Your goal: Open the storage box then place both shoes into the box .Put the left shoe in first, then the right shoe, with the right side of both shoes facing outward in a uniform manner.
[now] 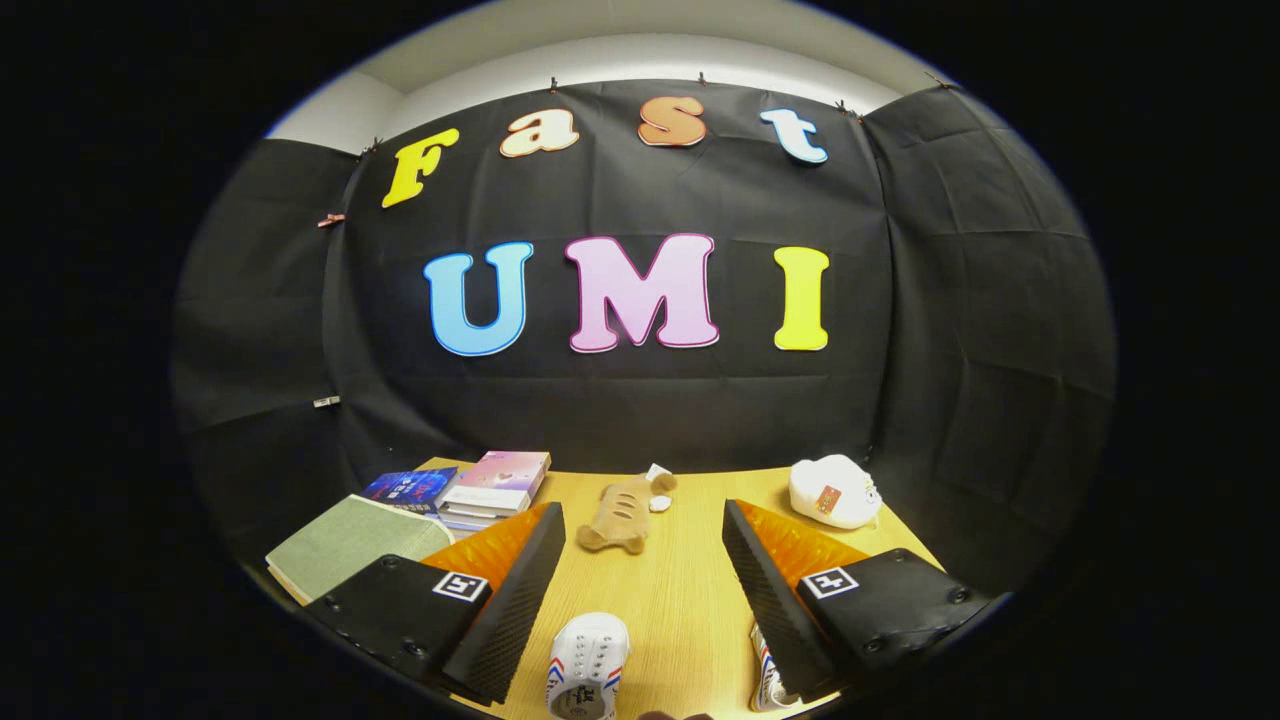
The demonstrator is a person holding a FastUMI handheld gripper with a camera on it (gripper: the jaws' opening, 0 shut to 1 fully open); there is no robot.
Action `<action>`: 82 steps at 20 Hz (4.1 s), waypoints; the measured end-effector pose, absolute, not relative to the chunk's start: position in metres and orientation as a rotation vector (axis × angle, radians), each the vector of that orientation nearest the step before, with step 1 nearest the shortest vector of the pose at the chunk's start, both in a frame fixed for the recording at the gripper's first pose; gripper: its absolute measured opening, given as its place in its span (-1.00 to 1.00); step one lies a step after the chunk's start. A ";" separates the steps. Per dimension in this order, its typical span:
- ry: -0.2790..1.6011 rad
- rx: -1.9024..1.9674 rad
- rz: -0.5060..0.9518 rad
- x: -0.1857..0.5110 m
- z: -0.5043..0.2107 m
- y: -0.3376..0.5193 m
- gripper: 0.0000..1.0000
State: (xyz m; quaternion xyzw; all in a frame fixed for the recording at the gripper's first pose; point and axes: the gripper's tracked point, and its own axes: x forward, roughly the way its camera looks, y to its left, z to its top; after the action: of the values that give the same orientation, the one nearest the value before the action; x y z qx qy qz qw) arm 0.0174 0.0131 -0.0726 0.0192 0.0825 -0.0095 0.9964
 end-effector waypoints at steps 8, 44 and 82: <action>0.449 0.318 0.403 -0.004 -0.152 0.144 0.97; 1.141 1.053 0.818 -0.052 -0.197 0.290 -0.90; 1.076 0.629 0.727 0.000 -0.108 0.480 0.67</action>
State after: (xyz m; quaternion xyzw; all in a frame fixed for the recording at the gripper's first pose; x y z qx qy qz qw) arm 0.0004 0.4804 -0.1081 0.2877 0.4926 0.3326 0.7509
